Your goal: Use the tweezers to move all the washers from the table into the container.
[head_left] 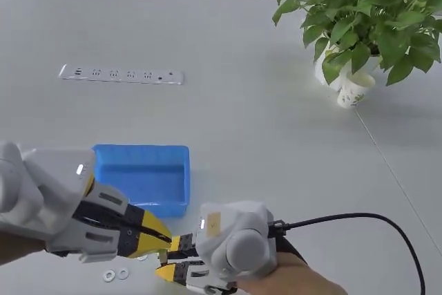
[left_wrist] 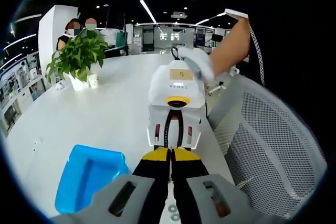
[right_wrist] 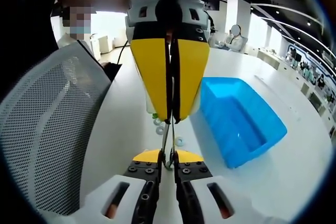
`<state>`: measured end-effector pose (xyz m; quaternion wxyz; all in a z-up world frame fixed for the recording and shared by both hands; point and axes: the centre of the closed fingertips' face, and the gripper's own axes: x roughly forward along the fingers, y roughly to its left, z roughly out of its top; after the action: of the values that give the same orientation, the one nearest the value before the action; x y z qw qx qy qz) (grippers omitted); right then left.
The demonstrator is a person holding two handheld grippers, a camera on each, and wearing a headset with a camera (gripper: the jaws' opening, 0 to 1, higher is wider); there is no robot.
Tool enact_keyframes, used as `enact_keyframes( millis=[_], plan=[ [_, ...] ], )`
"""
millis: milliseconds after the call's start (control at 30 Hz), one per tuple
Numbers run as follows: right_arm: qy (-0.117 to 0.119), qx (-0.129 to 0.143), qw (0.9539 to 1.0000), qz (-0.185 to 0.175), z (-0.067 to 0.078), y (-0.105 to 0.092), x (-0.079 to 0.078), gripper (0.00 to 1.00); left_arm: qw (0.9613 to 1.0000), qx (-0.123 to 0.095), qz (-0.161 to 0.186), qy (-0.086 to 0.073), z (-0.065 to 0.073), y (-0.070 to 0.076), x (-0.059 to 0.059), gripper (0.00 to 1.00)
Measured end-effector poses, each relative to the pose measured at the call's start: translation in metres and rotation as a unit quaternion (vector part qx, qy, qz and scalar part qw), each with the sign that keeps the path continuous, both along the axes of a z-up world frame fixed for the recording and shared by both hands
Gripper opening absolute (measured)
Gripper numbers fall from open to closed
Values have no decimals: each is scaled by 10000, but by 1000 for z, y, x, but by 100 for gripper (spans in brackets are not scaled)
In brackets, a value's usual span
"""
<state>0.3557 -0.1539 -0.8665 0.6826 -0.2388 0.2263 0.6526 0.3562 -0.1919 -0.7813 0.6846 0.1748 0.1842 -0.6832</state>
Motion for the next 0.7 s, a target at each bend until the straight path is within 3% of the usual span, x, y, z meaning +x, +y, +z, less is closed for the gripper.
enact_keyframes(
  millis=[700],
  plan=[
    [99,-45,9999,-69,-1,0,1,9,10000,-10,61,57,0,2,1,3]
  ],
)
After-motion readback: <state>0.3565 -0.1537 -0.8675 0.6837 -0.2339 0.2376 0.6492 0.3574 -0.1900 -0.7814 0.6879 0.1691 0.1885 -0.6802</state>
